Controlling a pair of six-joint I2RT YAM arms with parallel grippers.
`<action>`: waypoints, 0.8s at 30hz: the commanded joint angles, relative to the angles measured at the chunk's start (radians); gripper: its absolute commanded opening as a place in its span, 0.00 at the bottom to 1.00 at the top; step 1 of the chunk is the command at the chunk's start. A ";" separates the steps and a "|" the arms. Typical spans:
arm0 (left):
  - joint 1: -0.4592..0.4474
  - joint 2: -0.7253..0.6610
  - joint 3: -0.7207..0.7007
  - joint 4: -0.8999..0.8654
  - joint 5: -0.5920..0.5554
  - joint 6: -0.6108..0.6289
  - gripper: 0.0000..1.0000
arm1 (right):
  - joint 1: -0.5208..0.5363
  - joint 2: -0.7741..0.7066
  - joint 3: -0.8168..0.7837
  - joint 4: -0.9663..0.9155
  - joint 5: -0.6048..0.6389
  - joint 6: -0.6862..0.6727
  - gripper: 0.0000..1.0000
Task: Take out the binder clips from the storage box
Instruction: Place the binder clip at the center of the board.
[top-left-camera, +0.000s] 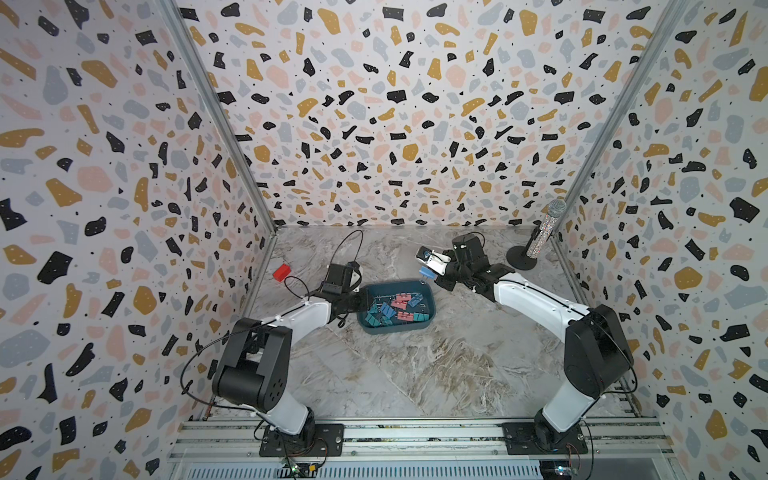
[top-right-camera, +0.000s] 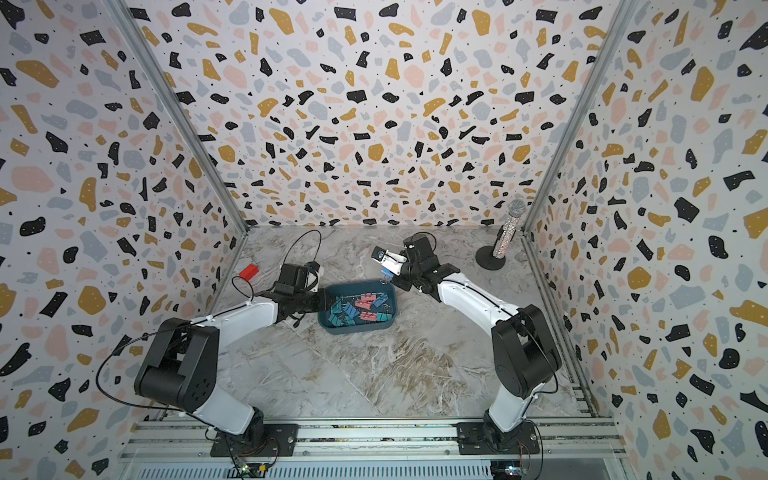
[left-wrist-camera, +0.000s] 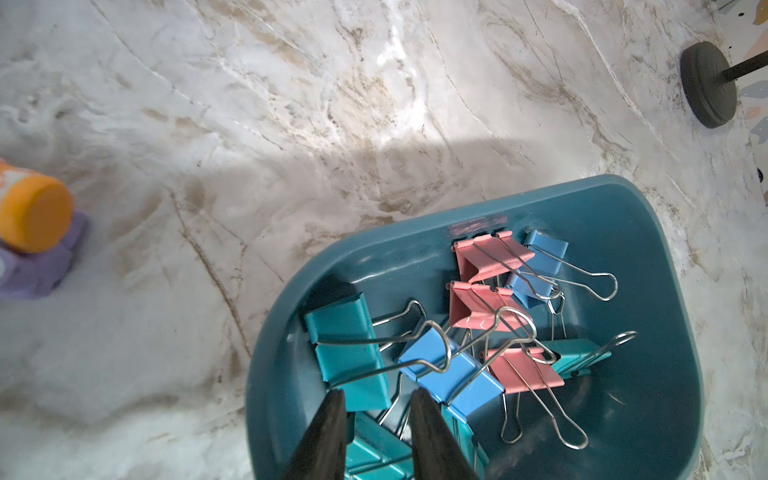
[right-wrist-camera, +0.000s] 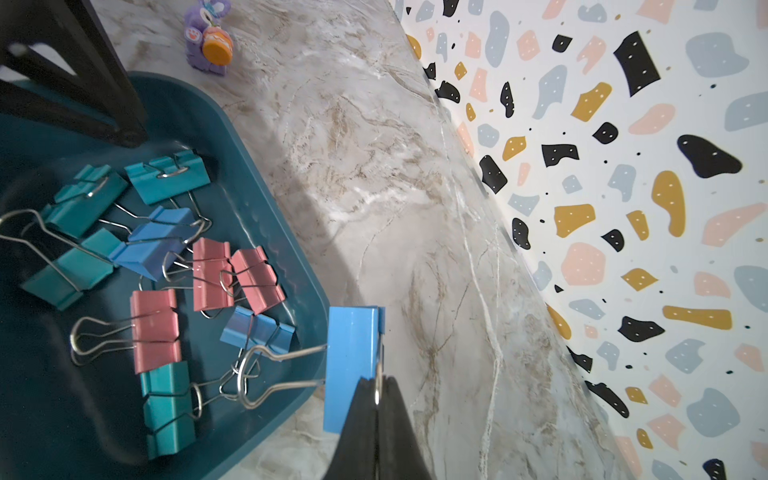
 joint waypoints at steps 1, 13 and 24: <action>0.000 0.011 0.004 0.007 0.006 -0.003 0.30 | -0.034 -0.019 0.004 -0.003 -0.015 -0.072 0.02; 0.000 -0.006 0.002 0.014 0.032 -0.001 0.32 | -0.132 0.080 0.006 -0.015 0.012 -0.162 0.00; 0.000 0.008 -0.001 0.027 0.050 -0.010 0.32 | -0.132 0.162 -0.006 0.098 0.107 -0.143 0.00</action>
